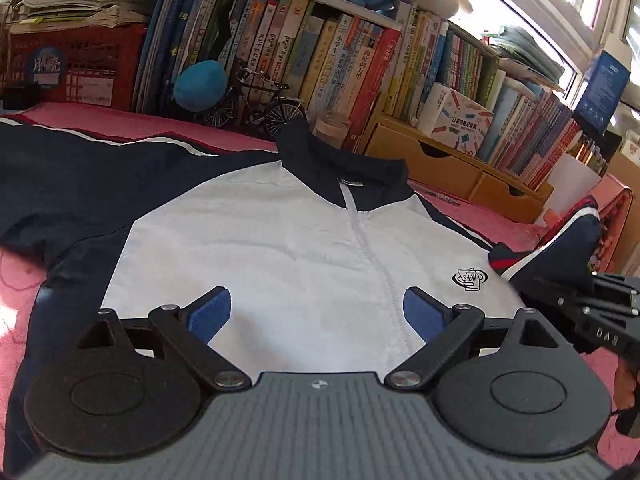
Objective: Fold clothes
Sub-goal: 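Grasp the other striped sleeve cuff with the right gripper, then fold the sleeve across the jacket front and open the right gripper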
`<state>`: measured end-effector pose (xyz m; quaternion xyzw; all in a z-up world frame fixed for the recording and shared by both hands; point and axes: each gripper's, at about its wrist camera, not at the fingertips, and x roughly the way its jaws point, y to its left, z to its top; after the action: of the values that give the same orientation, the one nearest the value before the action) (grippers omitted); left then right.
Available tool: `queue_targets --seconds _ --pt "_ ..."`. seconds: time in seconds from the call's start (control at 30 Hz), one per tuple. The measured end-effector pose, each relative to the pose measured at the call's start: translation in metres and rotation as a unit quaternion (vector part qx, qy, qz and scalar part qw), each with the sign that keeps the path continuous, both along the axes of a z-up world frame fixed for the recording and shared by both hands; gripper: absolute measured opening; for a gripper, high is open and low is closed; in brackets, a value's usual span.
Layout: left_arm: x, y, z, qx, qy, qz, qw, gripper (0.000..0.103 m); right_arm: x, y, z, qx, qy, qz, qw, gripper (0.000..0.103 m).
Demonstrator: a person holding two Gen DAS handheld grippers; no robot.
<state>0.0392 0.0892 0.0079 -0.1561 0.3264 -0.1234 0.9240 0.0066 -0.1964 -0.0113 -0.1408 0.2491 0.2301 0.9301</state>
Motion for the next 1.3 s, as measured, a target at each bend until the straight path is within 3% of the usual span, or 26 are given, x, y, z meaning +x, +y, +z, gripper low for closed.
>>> queue_targets --seconds 0.03,0.1,0.23,0.3,0.37,0.47,0.53,0.6,0.67,0.73,0.8,0.9,0.93,1.0,1.07,1.17,1.23,1.3 --pt "0.001 0.004 -0.002 0.0 0.005 0.006 1.0 0.094 -0.014 0.016 -0.006 -0.02 -0.001 0.036 0.999 0.028" --pt "0.001 0.01 -0.009 0.017 0.013 0.017 0.9996 0.094 -0.044 0.034 -0.013 -0.047 -0.012 0.092 0.995 0.07" --pt "-0.005 0.009 -0.02 0.062 -0.005 0.015 0.998 0.096 -0.087 0.022 -0.001 -0.03 -0.042 0.141 0.989 0.089" --pt "-0.006 0.004 -0.021 0.075 -0.008 0.007 0.9971 0.101 -0.082 0.007 0.007 0.01 -0.032 0.111 0.993 0.103" --pt "-0.004 -0.001 -0.02 0.088 -0.005 0.0 0.9961 0.103 -0.062 -0.005 0.009 0.055 -0.003 0.052 0.997 0.103" --pt "-0.003 -0.004 -0.02 0.099 -0.004 -0.002 0.9951 0.103 -0.032 -0.023 0.013 0.122 0.04 -0.037 0.991 0.103" --pt "-0.003 -0.005 -0.019 0.099 -0.004 -0.002 0.9951 0.103 -0.011 -0.035 0.016 0.166 0.069 -0.097 0.979 0.102" --pt "-0.004 -0.003 -0.019 0.092 -0.005 -0.001 0.9957 0.103 0.009 -0.047 0.018 0.208 0.097 -0.155 0.961 0.088" --pt "-0.005 0.001 -0.02 0.078 -0.007 0.0 0.997 0.103 0.027 -0.055 0.023 0.246 0.121 -0.203 0.94 0.088" --pt "-0.006 0.009 -0.02 0.052 -0.011 0.002 0.9986 0.103 0.016 -0.019 0.049 0.256 0.105 -0.092 0.957 0.089" --pt "-0.008 0.018 -0.021 0.018 -0.017 0.005 0.9997 0.103 0.005 -0.002 0.071 0.318 0.107 0.043 0.941 0.088" --pt "-0.019 0.041 -0.023 -0.055 -0.03 0.015 0.9979 0.103 -0.004 0.004 0.09 0.357 0.091 0.081 0.926 0.099" --pt "-0.025 0.047 -0.021 -0.083 -0.036 0.005 0.9959 0.103 -0.007 0.002 0.091 0.34 0.071 0.06 0.936 0.1" --pt "-0.036 0.051 -0.013 -0.106 -0.057 -0.018 0.9926 0.103 -0.007 0.001 0.081 0.259 0.034 -0.004 0.965 0.101" --pt "-0.043 0.044 -0.001 -0.093 -0.075 -0.033 0.9923 0.103 -0.006 0.0 0.07 0.179 0.001 -0.062 0.982 0.101" --pt "-0.042 0.039 0.008 -0.109 -0.073 -0.056 0.9898 0.103 0.018 0.007 0.037 0.122 0.035 -0.064 0.99 0.101" --pt "-0.038 0.043 0.005 -0.159 -0.05 -0.069 0.9837 0.103 0.035 0.012 0.016 0.093 0.062 -0.064 0.992 0.101" --pt "-0.036 0.05 -0.002 -0.207 -0.025 -0.069 0.9756 0.103 0.066 0.009 -0.004 0.16 0.136 -0.058 0.976 0.101"
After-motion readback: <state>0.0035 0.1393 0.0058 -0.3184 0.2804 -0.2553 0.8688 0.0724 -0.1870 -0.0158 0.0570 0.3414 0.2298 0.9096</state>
